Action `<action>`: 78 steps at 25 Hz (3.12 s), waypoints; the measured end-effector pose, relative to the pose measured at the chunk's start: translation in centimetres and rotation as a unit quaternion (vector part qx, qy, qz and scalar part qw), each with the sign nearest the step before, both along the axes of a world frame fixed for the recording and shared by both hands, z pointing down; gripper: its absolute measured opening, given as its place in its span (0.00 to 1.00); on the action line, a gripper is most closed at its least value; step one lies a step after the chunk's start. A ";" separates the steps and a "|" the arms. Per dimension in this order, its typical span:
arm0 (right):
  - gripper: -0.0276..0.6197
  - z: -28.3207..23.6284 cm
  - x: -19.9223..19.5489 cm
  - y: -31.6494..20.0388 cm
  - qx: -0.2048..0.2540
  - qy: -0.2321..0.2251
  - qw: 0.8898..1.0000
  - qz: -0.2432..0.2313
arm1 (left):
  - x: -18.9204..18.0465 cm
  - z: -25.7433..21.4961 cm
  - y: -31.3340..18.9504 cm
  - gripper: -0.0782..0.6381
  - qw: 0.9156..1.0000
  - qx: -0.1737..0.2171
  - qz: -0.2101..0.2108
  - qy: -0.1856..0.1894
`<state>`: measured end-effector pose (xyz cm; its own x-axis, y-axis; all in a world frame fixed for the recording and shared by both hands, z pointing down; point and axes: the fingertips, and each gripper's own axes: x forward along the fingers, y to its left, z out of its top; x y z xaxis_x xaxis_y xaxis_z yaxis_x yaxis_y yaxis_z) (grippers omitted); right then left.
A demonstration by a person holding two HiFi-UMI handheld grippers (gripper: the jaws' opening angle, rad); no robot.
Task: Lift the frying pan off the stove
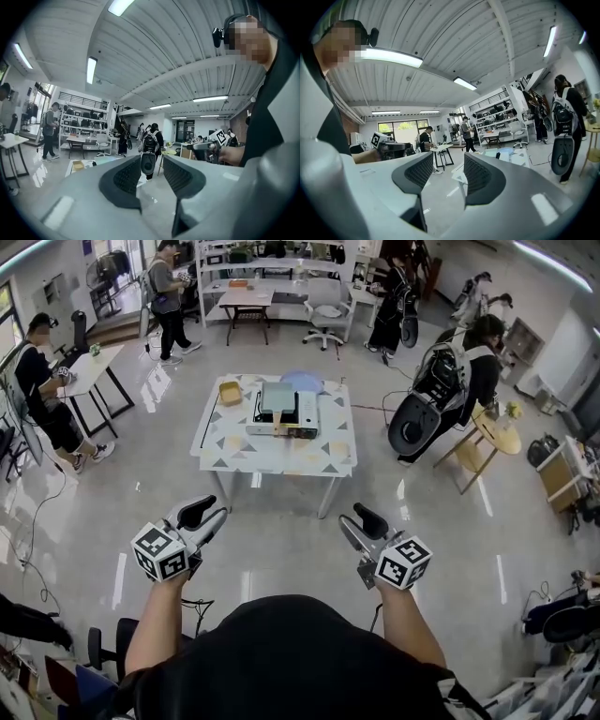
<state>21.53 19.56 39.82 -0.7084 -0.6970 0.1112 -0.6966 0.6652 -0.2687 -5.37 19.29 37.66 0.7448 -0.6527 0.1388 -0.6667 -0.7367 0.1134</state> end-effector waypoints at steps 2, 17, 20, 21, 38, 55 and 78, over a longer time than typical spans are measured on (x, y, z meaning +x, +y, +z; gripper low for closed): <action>0.40 0.3 0.6 -0.4 0.002 0.003 1.000 -0.004 | 0.7 0.4 -0.2 0.34 1.000 -0.003 -0.003 -0.005; 0.45 0.9 2.2 -2.4 -0.004 0.005 1.000 -0.025 | 2.6 1.4 -0.8 0.40 0.999 -0.016 -0.023 -0.015; 0.45 1.0 1.9 -2.8 -0.007 0.008 1.000 -0.027 | 2.2 1.4 -1.4 0.41 0.999 -0.017 -0.025 -0.013; 0.45 1.1 1.9 -3.0 -0.007 0.009 1.000 -0.027 | 2.1 1.5 -1.7 0.41 0.999 -0.017 -0.025 -0.013; 0.45 2.5 -1.5 -12.1 -0.040 -0.008 0.999 -0.004 | -0.8 3.9 -12.9 0.43 0.999 -0.046 0.005 -0.001; 0.45 2.8 -6.4 -19.2 -0.062 -0.015 0.997 0.034 | -4.0 5.1 -22.6 0.43 0.996 -0.064 0.063 0.000; 0.42 3.0 -10.2 -22.9 -0.080 -0.011 0.994 0.072 | -8.3 5.9 -27.6 0.43 0.991 -0.077 0.108 0.020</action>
<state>11.34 -3.37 42.77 -0.6068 -0.7653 0.2146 -0.7738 0.5071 -0.3796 -13.68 -8.31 43.60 0.8720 -0.4501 0.1923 -0.4874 -0.8343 0.2577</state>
